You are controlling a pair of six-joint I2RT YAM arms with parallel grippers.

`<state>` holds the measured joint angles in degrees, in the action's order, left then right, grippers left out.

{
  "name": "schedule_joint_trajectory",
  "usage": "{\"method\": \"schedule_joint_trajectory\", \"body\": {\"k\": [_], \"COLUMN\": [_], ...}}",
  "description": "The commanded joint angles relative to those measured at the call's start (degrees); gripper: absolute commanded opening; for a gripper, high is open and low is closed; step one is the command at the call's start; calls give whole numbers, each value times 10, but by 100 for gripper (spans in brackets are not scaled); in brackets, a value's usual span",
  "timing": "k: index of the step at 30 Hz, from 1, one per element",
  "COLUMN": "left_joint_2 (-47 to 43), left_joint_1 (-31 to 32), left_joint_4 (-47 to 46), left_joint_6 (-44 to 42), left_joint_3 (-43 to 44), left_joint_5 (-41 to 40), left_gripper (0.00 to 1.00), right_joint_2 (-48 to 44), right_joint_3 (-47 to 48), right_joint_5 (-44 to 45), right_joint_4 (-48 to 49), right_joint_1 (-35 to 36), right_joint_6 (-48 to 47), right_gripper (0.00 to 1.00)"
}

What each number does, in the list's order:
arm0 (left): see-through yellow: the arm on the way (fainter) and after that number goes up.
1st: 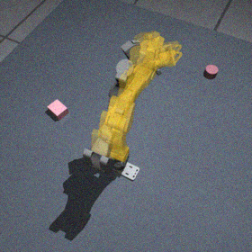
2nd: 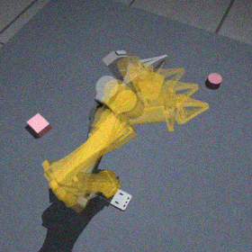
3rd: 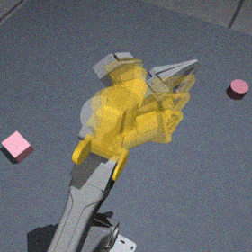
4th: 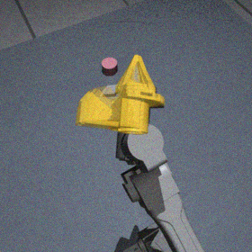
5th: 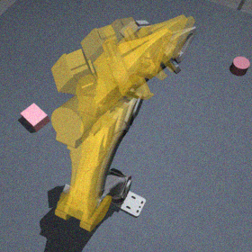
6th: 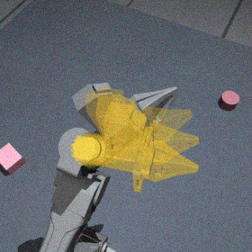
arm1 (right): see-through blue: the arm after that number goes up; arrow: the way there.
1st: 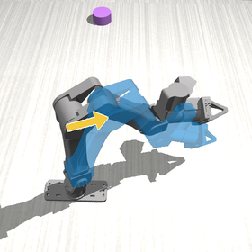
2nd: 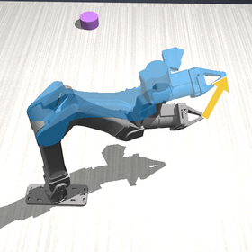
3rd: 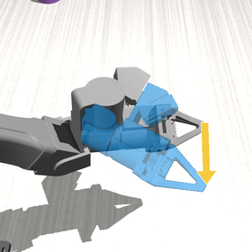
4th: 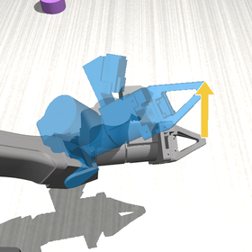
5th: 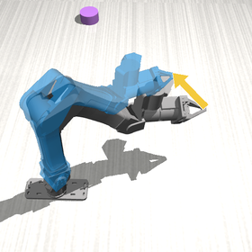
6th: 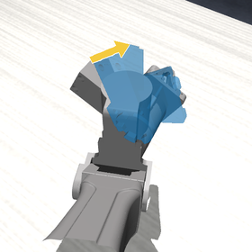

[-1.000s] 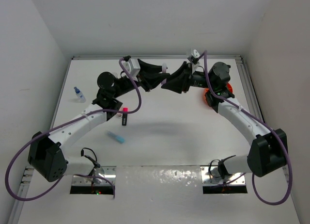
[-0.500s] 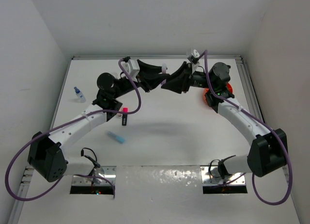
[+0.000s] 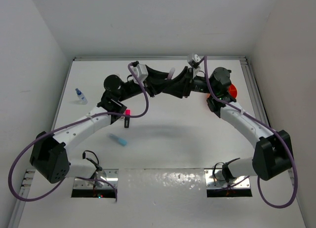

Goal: Sort the stationery into containers
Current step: Close the pen cap on the pen.

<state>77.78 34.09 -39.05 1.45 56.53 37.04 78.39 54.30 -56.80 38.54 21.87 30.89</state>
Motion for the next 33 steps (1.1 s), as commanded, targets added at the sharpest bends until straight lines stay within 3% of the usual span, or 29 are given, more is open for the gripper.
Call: {"method": "schedule_joint_trajectory", "body": {"k": [1, 5, 16, 33], "left_joint_2": [48, 47, 30, 27], "left_joint_1": [-3, -9, -20, -28], "left_joint_4": [202, 191, 152, 97], "left_joint_6": [-26, -21, 21, 86], "left_joint_3": [-63, -63, -48, -44], "left_joint_5": [40, 43, 68, 88], "left_gripper": [0, 0, 0, 0], "right_joint_2": [-70, -61, -54, -47], "right_joint_3": [55, 49, 48, 45], "right_joint_5": [62, 54, 25, 5], "right_joint_4": [219, 226, 131, 150], "right_joint_1": [-11, -12, -13, -15], "right_joint_6": [40, 59, 19, 40], "right_gripper": [0, 0, 0, 0]}}
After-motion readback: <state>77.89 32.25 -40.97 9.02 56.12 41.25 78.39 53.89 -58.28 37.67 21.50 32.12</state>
